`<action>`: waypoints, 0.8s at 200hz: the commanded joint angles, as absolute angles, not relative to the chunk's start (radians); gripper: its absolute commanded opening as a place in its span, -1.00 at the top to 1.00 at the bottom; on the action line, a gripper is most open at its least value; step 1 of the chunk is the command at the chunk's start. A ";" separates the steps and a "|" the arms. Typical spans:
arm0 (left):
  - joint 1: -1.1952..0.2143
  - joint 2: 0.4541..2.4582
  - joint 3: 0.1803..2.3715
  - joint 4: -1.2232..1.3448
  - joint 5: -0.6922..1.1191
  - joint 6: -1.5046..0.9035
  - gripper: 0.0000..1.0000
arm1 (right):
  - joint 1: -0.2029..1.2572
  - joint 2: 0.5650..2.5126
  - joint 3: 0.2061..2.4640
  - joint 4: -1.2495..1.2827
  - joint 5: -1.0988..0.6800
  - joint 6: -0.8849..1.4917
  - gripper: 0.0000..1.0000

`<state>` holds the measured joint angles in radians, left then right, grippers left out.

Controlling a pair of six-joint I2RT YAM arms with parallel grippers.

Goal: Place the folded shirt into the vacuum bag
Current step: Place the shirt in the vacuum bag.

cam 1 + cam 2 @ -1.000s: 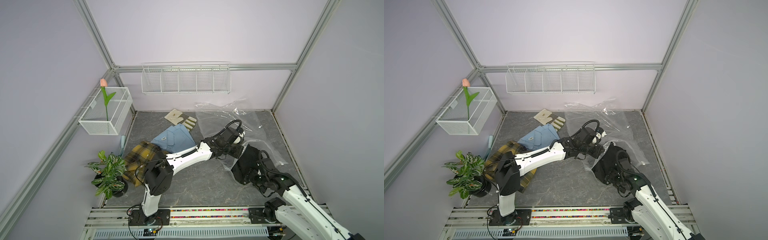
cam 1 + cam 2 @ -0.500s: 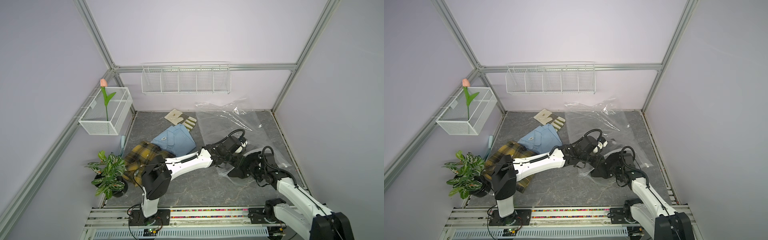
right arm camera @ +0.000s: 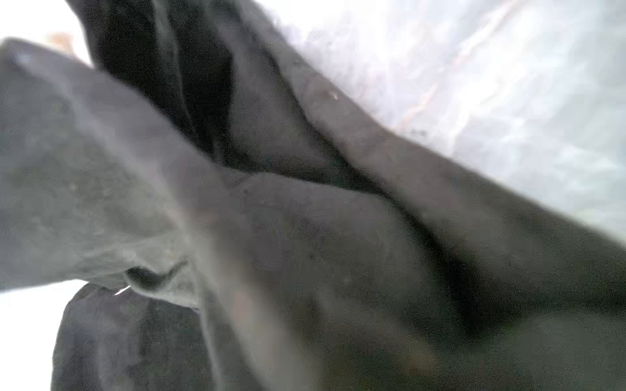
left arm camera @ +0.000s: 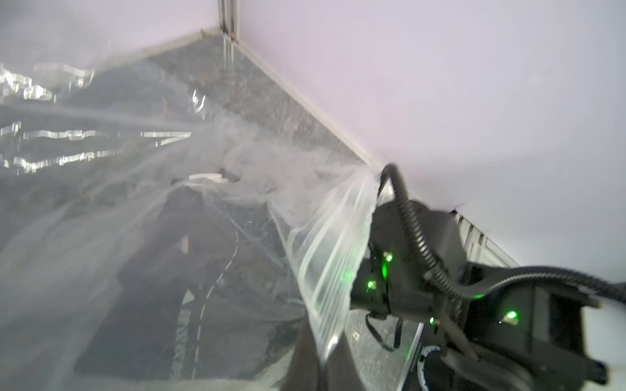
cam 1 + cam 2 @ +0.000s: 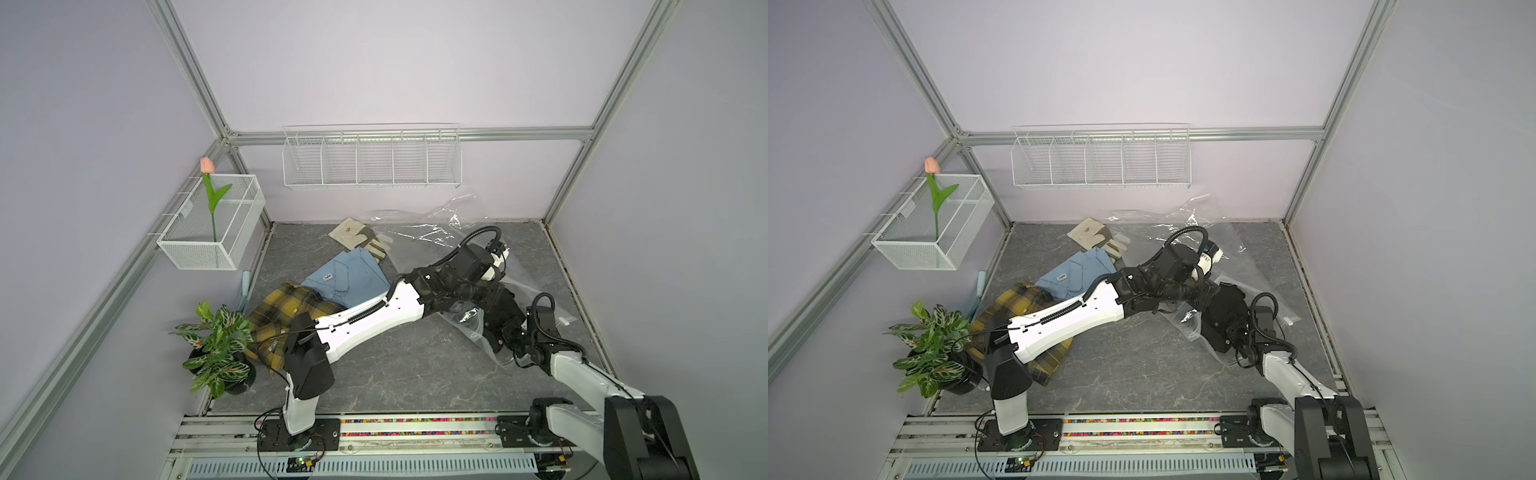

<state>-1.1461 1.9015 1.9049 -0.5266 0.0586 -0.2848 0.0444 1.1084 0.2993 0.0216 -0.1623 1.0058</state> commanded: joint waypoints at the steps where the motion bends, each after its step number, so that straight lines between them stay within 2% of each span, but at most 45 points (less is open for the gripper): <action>1: -1.158 1.924 1.946 -0.583 0.049 -0.242 1.00 | 0.052 1.120 0.269 0.078 -0.187 1.038 0.70; 36: -1.176 1.911 1.748 -0.503 0.117 -0.309 1.00 | 0.064 1.167 0.244 0.346 -0.238 1.110 0.79; 72: -1.178 1.924 1.684 -0.513 0.095 -0.307 1.00 | 0.095 1.344 0.326 0.558 -0.306 1.148 0.83; 88: -1.173 1.924 1.690 -0.514 0.085 -0.299 1.00 | 0.128 1.403 0.351 0.625 -0.319 1.197 0.83; 116: -1.154 1.935 1.744 -0.525 0.075 -0.277 1.00 | 0.161 1.454 0.339 0.602 -0.249 1.201 0.83; 160: -1.132 2.030 1.977 -0.602 0.088 -0.174 1.00 | 0.175 1.487 0.312 0.662 -0.298 1.217 0.86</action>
<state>-1.1370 1.9728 1.8511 -0.5781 0.0811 -0.2543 0.1608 1.4826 0.3336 0.5797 -0.2680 1.1702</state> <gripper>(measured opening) 0.042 0.083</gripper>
